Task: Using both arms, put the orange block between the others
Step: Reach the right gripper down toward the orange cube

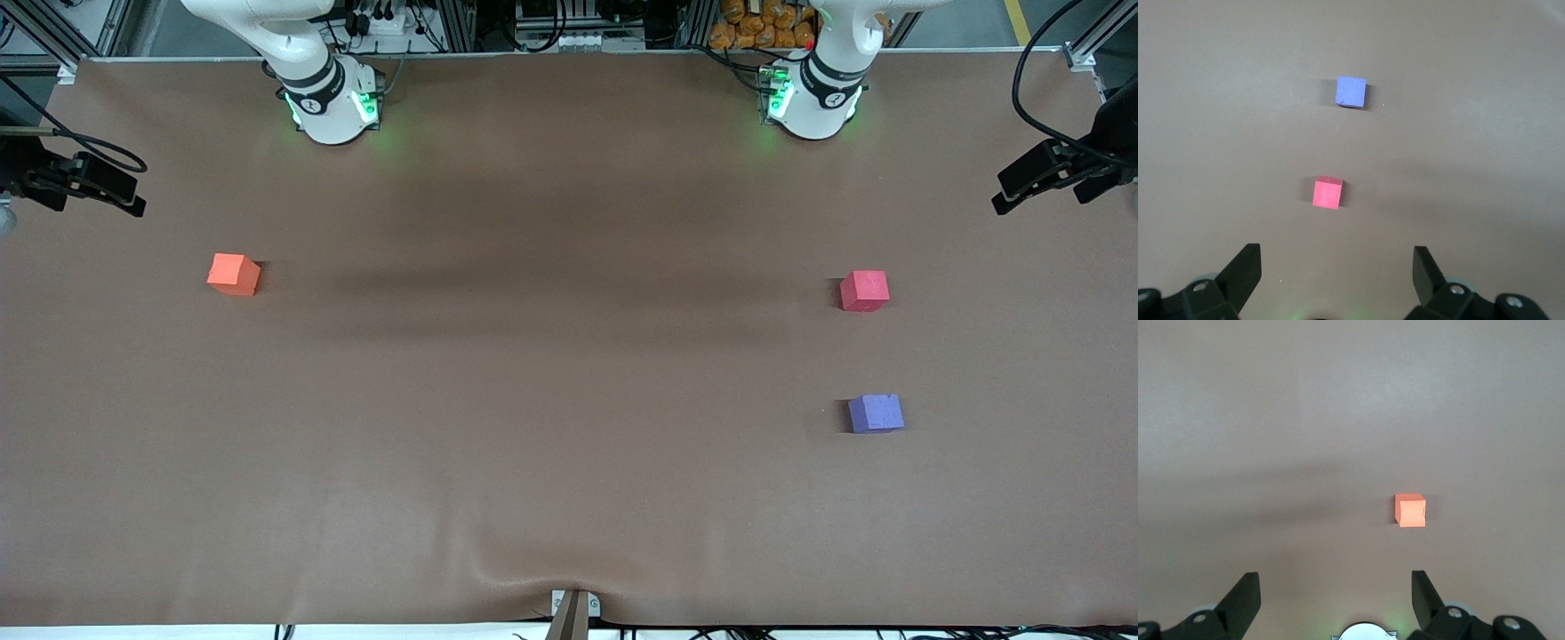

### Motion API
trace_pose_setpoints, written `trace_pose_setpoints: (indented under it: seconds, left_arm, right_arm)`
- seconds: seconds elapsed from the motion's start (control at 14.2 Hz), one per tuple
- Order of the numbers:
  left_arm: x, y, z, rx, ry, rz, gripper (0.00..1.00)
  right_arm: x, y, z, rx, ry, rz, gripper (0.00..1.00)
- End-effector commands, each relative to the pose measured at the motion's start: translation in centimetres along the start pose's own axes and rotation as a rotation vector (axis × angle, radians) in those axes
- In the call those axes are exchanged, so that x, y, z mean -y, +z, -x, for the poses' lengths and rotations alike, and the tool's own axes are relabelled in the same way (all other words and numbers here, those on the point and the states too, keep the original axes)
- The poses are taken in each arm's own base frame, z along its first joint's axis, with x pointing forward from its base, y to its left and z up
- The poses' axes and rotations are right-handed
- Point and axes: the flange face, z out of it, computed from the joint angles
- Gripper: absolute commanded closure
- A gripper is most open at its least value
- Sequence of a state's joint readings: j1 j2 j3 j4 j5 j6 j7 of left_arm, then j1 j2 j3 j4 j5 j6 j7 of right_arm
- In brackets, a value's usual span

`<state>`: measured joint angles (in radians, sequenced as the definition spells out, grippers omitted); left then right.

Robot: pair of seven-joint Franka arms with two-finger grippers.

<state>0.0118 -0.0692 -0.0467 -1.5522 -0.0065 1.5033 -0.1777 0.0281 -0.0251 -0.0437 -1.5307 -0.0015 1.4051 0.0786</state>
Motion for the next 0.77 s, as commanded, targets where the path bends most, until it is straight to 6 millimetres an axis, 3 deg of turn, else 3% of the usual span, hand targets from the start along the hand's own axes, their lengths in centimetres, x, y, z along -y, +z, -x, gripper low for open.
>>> trace_pose_setpoints:
  seconds: [0.0,0.21,0.35,0.49,0.7]
  left_arm:
    - [0.1,-0.6,-0.3,-0.01,0.017,-0.022,0.0]
    - [0.1,-0.3,-0.9,-0.006,0.021,-0.021,0.0]
    - [0.3,-0.4,-1.0,-0.006,0.018,-0.021,0.0]
    - [2.0,-0.4,-1.0,0.003,-0.008,-0.022,0.0]
    - [2.0,-0.1,-0.7,0.032,0.001,-0.028,0.0]
  right_arm:
    - [-0.6,0.2,0.5,-0.005,0.02,0.01,0.0]
    - [-0.6,1.0,0.4,0.011,0.019,0.012,0.0]
    - [-1.4,2.8,0.0,0.041,0.028,0.014,0.0]
    - [-2.9,7.2,-0.3,0.136,0.053,0.02,0.0]
    - [-5.3,16.3,-0.7,0.321,0.091,0.027,0.0]
